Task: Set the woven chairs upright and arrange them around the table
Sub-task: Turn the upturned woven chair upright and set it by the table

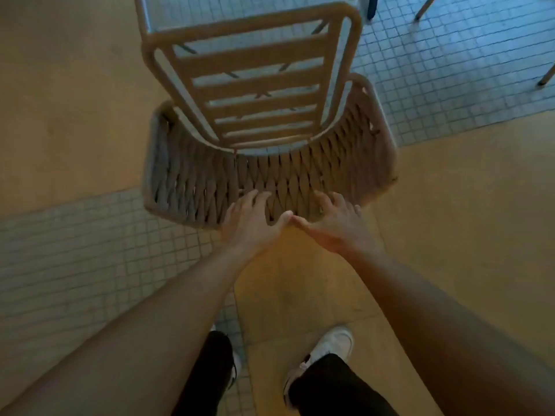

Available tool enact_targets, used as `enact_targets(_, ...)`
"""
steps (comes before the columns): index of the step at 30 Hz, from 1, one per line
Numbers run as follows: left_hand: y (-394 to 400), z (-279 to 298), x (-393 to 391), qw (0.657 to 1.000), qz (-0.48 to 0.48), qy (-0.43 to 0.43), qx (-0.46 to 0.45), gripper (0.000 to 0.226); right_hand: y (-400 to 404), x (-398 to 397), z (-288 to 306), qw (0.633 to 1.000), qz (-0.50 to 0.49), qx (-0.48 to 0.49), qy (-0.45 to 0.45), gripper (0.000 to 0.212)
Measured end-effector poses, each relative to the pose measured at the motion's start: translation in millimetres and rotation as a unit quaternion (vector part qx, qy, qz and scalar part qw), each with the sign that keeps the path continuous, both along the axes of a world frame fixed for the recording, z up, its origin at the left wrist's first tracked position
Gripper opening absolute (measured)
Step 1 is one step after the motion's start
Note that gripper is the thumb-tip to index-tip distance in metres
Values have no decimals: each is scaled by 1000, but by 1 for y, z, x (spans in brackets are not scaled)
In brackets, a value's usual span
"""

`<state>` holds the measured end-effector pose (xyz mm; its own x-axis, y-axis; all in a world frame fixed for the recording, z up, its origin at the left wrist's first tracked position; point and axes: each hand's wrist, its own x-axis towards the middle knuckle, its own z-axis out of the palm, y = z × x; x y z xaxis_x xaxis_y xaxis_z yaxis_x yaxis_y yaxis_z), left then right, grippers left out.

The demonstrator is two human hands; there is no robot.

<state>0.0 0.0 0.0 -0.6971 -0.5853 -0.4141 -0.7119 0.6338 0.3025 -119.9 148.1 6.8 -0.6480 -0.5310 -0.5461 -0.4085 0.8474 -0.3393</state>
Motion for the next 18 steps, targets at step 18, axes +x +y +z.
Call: enact_targets(18,-10,-303,3,812,540,18,219,95,-50,36,-322,836,-472,-158,-231,121)
